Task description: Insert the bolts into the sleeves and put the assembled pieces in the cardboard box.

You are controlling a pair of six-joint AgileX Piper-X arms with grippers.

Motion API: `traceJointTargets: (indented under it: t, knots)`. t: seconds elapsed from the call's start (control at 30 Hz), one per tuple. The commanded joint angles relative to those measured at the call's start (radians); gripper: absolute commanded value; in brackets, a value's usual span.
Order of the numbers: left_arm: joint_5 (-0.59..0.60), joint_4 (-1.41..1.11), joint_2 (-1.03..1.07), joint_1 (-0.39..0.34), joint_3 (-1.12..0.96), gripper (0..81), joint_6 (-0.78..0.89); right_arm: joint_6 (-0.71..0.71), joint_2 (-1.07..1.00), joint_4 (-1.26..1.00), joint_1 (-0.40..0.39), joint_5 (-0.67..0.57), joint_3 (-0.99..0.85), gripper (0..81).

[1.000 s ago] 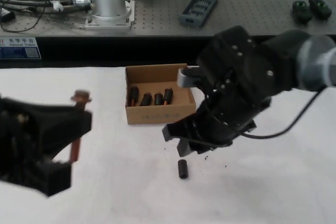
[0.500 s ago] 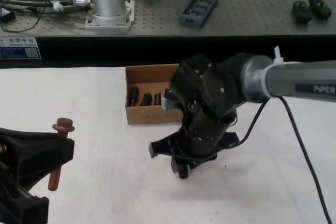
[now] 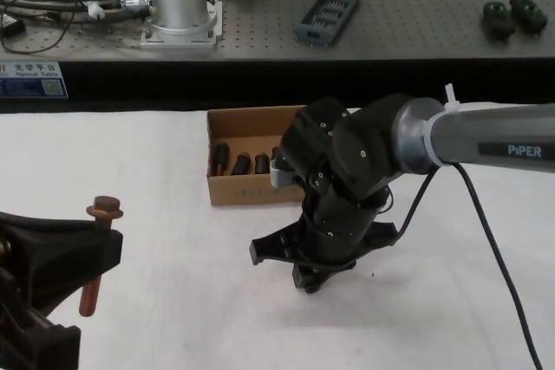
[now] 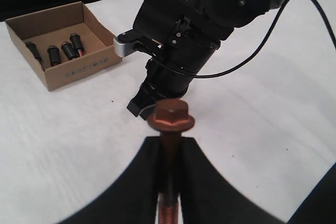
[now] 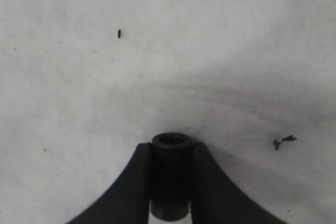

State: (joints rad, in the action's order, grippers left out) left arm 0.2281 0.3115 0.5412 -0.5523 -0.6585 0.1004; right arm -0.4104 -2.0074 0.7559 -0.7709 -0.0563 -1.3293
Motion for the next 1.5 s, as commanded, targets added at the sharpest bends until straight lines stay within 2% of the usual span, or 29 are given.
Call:
traceJointTargets:
  t: [0.0,0.13,0.3,0.4,0.47,0.67,0.83,1.0,1.13,1.33,1.47]
  knots:
    - [0.000,-0.013,-0.007,0.002,-0.006,0.6,-0.017,0.002,-0.018,-0.001,0.001,-0.025,-0.007,2.3]
    - [-0.006,-0.013,-0.007,0.002,-0.006,0.6,-0.019,0.017,-0.008,-0.013,-0.004,-0.064,-0.007,3.7]
    - [-0.014,-0.027,0.009,0.002,-0.006,0.6,-0.053,0.143,0.087,-0.042,-0.046,0.056,0.040,3.7]
    - [-0.010,-0.094,0.039,0.002,-0.006,0.6,-0.049,0.180,0.195,-0.125,-0.089,0.098,0.138,3.7]
    - [0.036,-0.164,0.068,0.002,-0.006,0.6,-0.049,0.175,0.273,-0.200,-0.119,0.107,0.231,3.7]
    - [0.277,-0.328,0.183,0.002,-0.006,0.6,-0.049,0.160,0.560,-0.434,-0.192,0.107,0.510,3.7]
    - [0.400,-0.445,0.268,0.002,-0.006,0.6,-0.049,0.160,0.833,-0.571,-0.221,0.105,0.726,3.7]
    - [0.506,-0.580,0.349,0.002,-0.006,0.6,-0.049,0.163,1.093,-0.745,-0.221,-0.021,0.889,3.7]
    - [0.564,-0.690,0.412,-0.006,-0.006,0.6,0.006,0.207,1.246,-1.003,-0.221,-0.109,1.022,3.7]
    - [0.587,-0.912,0.500,-0.059,-0.006,0.6,0.089,0.232,1.290,-1.137,-0.221,-0.248,1.132,3.7]
    - [0.590,-1.033,0.532,-0.104,-0.006,0.6,0.141,0.232,1.290,-1.140,-0.221,-0.251,1.146,3.7]
